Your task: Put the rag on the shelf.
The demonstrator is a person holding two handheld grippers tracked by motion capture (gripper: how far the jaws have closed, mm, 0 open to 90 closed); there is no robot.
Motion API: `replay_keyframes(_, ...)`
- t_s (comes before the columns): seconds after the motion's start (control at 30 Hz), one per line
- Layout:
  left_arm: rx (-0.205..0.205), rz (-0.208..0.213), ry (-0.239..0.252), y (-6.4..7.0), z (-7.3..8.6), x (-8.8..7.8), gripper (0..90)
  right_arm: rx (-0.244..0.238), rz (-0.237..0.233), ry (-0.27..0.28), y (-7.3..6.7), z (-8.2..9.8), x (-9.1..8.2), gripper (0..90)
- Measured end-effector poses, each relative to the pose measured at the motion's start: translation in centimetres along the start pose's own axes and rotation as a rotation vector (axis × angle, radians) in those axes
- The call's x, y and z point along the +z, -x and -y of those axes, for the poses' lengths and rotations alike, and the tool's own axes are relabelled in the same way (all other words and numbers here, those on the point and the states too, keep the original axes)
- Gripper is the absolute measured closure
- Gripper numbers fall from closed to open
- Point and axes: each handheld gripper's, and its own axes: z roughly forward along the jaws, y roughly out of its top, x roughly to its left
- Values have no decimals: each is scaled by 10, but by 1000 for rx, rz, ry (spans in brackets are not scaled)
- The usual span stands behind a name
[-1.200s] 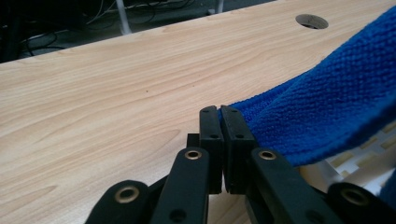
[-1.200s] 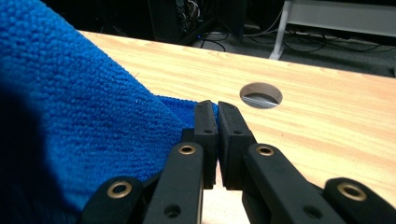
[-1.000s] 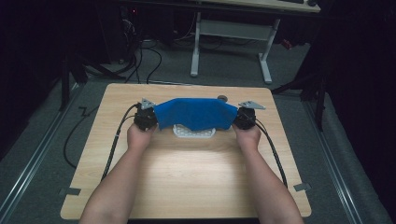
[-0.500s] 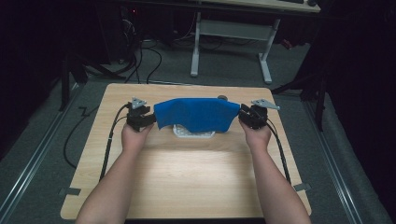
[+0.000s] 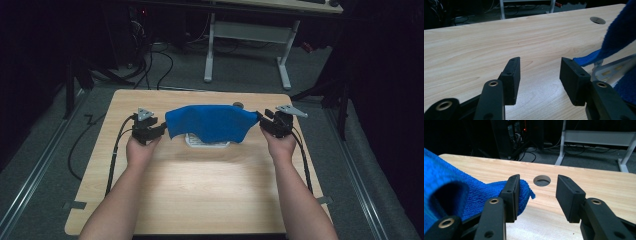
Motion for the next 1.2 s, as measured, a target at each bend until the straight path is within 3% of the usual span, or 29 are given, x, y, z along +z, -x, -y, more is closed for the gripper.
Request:
replay_keyframes(0.27, 12, 5, -4, 5, 0, 0, 524, 34, -25, 22, 3, -4, -4, 491)
replay_keyframes(0.77, 16, 8, 4, 7, -1, -1, 527, 9, -57, 81, -6, -36, -13, 486)
replay_keyframes(0.9, 17, 11, 3, 8, -1, -1, 527, 15, -61, 11, -5, -25, -2, 488)
replay_keyframes(1.0, 14, 15, 6, 9, 0, 0, 529, 10, -36, -51, -8, -17, 8, 537)
replay_keyframes(1.2, 20, 12, -1, 8, 2, 0, 528, -9, -11, -89, -5, 7, 15, 642)
